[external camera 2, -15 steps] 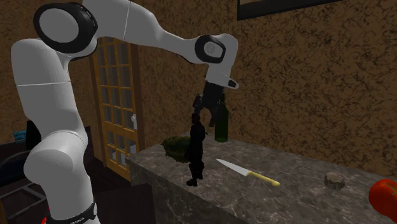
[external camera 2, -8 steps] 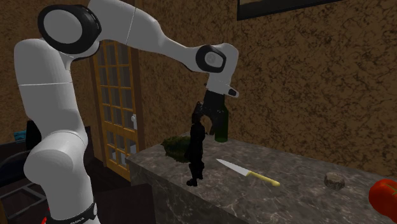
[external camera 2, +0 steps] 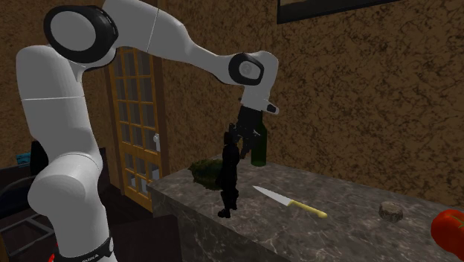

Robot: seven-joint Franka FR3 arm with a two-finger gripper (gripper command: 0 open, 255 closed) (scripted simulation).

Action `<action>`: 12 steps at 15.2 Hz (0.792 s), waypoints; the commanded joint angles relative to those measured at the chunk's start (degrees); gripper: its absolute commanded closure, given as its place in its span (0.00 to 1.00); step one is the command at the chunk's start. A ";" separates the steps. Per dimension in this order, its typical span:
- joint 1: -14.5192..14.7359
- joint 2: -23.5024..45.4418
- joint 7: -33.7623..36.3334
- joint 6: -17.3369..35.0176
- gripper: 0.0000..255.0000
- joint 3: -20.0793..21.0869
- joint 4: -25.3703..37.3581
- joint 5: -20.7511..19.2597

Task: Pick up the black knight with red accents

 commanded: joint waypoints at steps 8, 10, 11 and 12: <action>-0.02 -0.32 0.20 -4.55 1.00 -0.03 4.14 -0.02; -0.03 -0.37 0.28 -6.08 1.00 -0.04 5.61 -0.02; -0.03 -0.38 0.31 -6.85 1.00 -0.04 6.37 -0.02; -0.03 -0.38 0.35 -7.61 1.00 -0.04 7.14 -0.01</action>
